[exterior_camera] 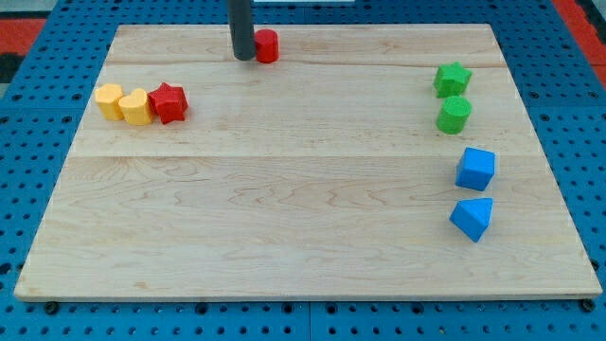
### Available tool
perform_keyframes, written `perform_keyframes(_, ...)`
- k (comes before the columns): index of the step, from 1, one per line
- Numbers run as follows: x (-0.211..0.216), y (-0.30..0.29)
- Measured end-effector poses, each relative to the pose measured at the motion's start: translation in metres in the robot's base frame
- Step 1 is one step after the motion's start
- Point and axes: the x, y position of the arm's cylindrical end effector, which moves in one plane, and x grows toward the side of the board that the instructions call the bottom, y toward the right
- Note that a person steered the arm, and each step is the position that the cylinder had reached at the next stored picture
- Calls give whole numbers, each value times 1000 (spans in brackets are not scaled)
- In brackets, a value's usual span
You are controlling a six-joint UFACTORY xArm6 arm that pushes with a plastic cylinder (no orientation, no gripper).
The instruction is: Move the red circle to the top left of the green star
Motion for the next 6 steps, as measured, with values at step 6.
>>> perform_keyframes(6, 16, 86)
